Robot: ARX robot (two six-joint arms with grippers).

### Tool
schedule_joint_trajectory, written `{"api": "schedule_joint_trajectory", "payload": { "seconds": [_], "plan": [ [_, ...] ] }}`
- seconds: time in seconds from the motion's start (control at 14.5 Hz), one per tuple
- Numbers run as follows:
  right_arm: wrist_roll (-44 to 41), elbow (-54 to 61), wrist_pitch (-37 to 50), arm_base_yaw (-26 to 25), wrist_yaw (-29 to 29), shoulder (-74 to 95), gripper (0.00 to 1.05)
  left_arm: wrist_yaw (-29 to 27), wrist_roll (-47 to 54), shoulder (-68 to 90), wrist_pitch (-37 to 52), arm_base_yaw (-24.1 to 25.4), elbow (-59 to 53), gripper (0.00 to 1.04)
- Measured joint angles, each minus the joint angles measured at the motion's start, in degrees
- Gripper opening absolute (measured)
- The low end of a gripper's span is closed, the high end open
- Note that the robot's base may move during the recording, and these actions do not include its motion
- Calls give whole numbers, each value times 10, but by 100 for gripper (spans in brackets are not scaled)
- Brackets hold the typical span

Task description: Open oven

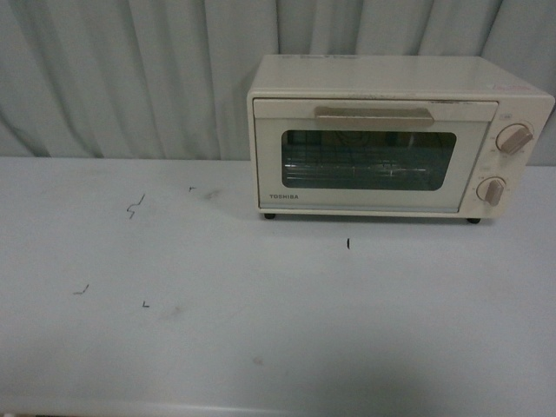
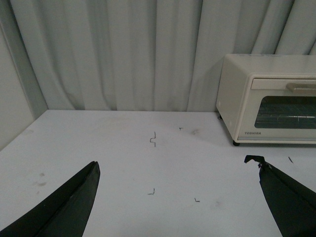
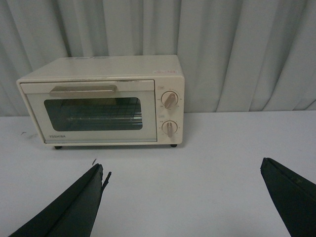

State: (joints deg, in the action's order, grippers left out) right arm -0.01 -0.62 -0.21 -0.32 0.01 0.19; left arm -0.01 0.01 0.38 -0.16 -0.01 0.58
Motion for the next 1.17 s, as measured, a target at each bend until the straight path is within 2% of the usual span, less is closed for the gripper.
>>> {"api": "schedule_joint_trajectory", "payload": {
  "seconds": [1.17],
  "plan": [
    [0, 0, 0, 0, 0, 0, 98, 0, 0, 0, 0, 0, 0, 98]
  ]
}}
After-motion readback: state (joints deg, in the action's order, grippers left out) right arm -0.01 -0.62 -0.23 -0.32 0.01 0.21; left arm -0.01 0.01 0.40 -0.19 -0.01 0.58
